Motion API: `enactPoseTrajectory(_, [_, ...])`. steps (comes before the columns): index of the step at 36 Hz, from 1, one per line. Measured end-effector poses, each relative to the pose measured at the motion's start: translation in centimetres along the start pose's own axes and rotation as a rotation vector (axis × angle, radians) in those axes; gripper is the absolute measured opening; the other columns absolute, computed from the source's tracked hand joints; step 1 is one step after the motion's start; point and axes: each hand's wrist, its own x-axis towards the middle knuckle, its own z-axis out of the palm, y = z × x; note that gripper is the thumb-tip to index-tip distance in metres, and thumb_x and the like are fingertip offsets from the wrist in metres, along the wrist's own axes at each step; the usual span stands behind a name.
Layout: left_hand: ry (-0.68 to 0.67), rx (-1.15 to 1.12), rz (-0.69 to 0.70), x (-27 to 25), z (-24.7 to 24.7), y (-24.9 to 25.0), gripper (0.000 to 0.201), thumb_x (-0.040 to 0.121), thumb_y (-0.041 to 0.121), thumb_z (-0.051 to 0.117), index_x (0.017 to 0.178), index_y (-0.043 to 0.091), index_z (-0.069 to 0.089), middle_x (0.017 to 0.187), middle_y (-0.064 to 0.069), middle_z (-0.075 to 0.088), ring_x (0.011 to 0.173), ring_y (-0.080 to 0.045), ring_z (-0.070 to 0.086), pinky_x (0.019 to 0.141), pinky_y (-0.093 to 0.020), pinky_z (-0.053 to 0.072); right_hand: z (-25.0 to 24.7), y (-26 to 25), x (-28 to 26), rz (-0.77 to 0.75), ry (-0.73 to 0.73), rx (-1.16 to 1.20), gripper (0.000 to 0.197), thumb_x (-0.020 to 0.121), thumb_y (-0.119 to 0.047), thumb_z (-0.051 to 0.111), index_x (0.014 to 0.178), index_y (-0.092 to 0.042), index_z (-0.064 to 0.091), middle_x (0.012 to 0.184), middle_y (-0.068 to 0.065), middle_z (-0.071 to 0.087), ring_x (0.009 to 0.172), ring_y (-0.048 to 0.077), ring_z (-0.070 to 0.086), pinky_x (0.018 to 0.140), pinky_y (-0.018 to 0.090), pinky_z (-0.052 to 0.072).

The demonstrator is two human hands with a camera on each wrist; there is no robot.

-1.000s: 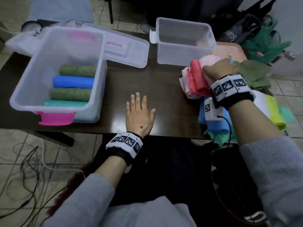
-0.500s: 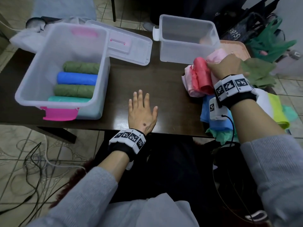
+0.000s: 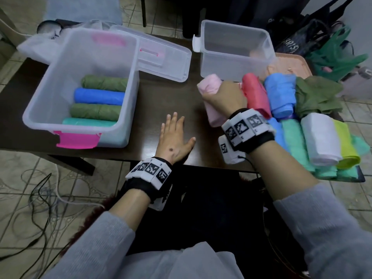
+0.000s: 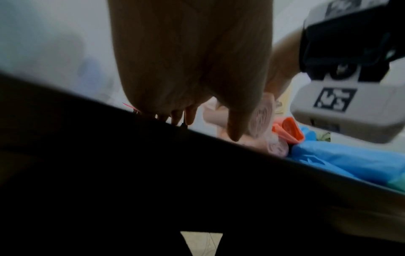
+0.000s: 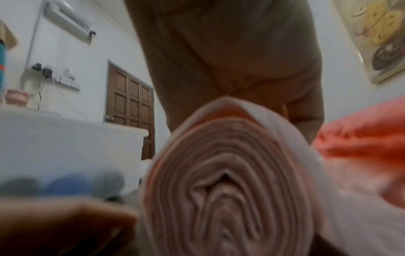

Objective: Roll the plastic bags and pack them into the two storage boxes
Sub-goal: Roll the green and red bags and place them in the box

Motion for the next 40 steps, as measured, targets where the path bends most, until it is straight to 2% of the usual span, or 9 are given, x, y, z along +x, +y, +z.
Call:
enactPoseTrajectory(9, [-0.035, -0.283, 0.057, -0.6, -1.3, 1.1, 0.102, 0.078, 0.040, 0.072, 0.150, 0.009, 0.007, 0.159, -0.007, 0.003, 0.146, -0.017, -0.005, 0.118, -0.031, 0.003, 4.6, -1.0, 1.1, 0.188, -0.185, 0.151, 0.078, 0.080, -0.052, 0.061, 0.133, 0.001, 0.040, 0.133, 0.015, 0.050, 0.121, 0.031, 0.051, 0.094, 0.033, 0.041])
enactPoseTrajectory(14, [-0.001, -0.276, 0.060, 0.1, -1.7, 2.3, 0.109, 0.074, 0.046, 0.074, 0.150, 0.011, 0.006, 0.158, -0.008, 0.004, 0.146, -0.021, 0.002, 0.118, -0.035, 0.009, 3.1, -0.8, 1.5, 0.299, -0.358, 0.554, 0.077, 0.093, -0.061, 0.034, 0.129, 0.007, 0.043, 0.109, 0.027, 0.061, 0.092, 0.038, 0.066, 0.086, 0.044, 0.054])
enactPoseTrajectory(21, [0.083, -0.192, 0.150, 1.8, -2.9, 1.3, 0.070, 0.080, 0.010, 0.064, 0.143, 0.012, 0.034, 0.145, -0.008, 0.035, 0.131, -0.023, 0.036, 0.102, -0.023, 0.026, 1.9, 0.5, 1.7, 0.270, -0.247, 0.434, 0.063, 0.100, -0.046, 0.019, 0.130, 0.004, 0.043, 0.120, 0.018, 0.058, 0.080, 0.033, 0.066, 0.078, 0.045, 0.056])
enactPoseTrajectory(23, [0.064, -0.197, 0.175, 2.2, -3.7, 0.5, 0.068, 0.075, -0.001, 0.058, 0.139, 0.014, 0.042, 0.142, -0.005, 0.041, 0.129, -0.021, 0.040, 0.101, -0.020, 0.027, 1.8, 1.1, 1.9, 0.268, -0.234, 0.399, 0.061, 0.101, -0.043, 0.020, 0.127, 0.005, 0.046, 0.108, 0.016, 0.058, 0.069, 0.028, 0.063, 0.071, 0.041, 0.055])
enactPoseTrajectory(27, [-0.009, -0.145, 0.223, 3.0, -5.1, -0.7, 0.074, 0.070, -0.004, 0.055, 0.138, 0.022, 0.043, 0.141, 0.001, 0.044, 0.129, -0.015, 0.041, 0.102, -0.020, 0.031, 1.7, 1.9, 1.9, 0.293, -0.244, 0.404, 0.059, 0.101, -0.044, 0.022, 0.119, 0.004, 0.050, 0.098, 0.017, 0.060, 0.085, 0.036, 0.065, 0.082, 0.049, 0.055])
enactPoseTrajectory(30, [-0.023, -0.144, 0.280, 3.2, -5.5, -1.4, 0.063, 0.072, 0.003, 0.063, 0.131, 0.023, 0.053, 0.138, 0.002, 0.049, 0.127, -0.014, 0.044, 0.103, -0.018, 0.030, 1.8, 2.1, 1.8, 0.288, -0.219, 0.437, 0.062, 0.100, -0.046, 0.022, 0.124, 0.005, 0.049, 0.121, 0.019, 0.058, 0.108, 0.037, 0.059, 0.098, 0.048, 0.047])
enactPoseTrajectory(32, [0.026, -0.229, 0.214, 3.4, -5.6, -1.5, 0.045, 0.076, 0.017, 0.067, 0.120, 0.025, 0.063, 0.128, 0.003, 0.059, 0.120, -0.013, 0.053, 0.103, -0.024, 0.038, 1.8, 2.2, 1.9, 0.275, -0.191, 0.443, 0.058, 0.101, -0.043, 0.022, 0.123, 0.003, 0.049, 0.121, 0.021, 0.057, 0.112, 0.037, 0.057, 0.100, 0.049, 0.045])
enactPoseTrajectory(36, [0.263, -0.402, 0.029, 4.1, -6.2, -0.6, 0.018, 0.087, 0.024, 0.061, 0.099, 0.015, 0.069, 0.097, -0.005, 0.070, 0.095, -0.021, 0.064, 0.078, -0.028, 0.046, 1.7, 2.2, 2.2, 0.278, -0.195, 0.466, 0.042, 0.101, -0.039, 0.022, 0.107, -0.007, 0.047, 0.091, 0.017, 0.059, 0.078, 0.034, 0.063, 0.077, 0.047, 0.056])
enactPoseTrajectory(40, [0.319, -0.551, -0.211, 5.7, -7.0, -0.3, 0.037, 0.096, 0.036, 0.043, 0.102, 0.004, 0.061, 0.107, -0.019, 0.063, 0.103, -0.034, 0.057, 0.073, -0.029, 0.037, 2.2, 2.8, 2.7, -0.036, -0.083, 0.251, 0.031, 0.099, -0.025, 0.036, 0.102, -0.004, 0.058, 0.103, 0.017, 0.061, 0.104, 0.032, 0.058, 0.088, 0.035, 0.041])
